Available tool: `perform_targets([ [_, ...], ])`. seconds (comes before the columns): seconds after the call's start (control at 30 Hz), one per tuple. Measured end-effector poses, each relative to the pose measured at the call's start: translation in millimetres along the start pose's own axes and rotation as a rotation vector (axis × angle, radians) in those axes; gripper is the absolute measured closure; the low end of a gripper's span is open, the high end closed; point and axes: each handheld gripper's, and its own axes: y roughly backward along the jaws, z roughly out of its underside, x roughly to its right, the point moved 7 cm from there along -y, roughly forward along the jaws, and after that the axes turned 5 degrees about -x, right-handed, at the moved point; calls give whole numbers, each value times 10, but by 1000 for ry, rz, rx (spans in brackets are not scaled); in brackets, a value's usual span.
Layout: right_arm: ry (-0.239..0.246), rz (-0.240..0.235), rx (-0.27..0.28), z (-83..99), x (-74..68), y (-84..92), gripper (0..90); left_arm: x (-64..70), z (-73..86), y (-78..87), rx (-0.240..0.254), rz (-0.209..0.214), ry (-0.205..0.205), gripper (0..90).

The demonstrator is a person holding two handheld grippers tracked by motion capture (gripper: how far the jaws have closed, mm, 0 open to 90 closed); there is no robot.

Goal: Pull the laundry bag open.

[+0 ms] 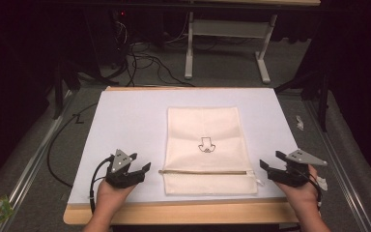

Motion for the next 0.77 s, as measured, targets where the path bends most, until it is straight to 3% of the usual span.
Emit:
perform_targets([
  [0.07, -23, 20, 20, 16, 138, 65, 227, -154, 28, 36, -2, -63, -8, 290],
  [0.13, -38, 45, 34, 39, 263, 123, 211, -336, 96, 91, -6, -100, 34, 267],
  [0.17, -38, 45, 34, 39, 263, 123, 211, -336, 96, 91, -6, -100, 34, 260],
  [0.2, -64, 77, 55, 69, 421, 207, 195, -442, 149, 126, -26, -121, 59, 238],
  [0.3, -88, 110, 60, 108, 533, 252, 171, -469, 187, 135, -50, -141, 48, 164],
  [0.37, -96, 115, 55, 121, 543, 248, 169, -464, 183, 132, -53, -148, 39, 153],
  [0.57, -40, 107, 36, 110, 427, 160, 167, -396, 166, 74, -61, -125, 28, 150],
  [0.77, -40, 107, 29, 128, 406, 158, 165, -405, 164, 95, -49, -108, 52, 148],
])
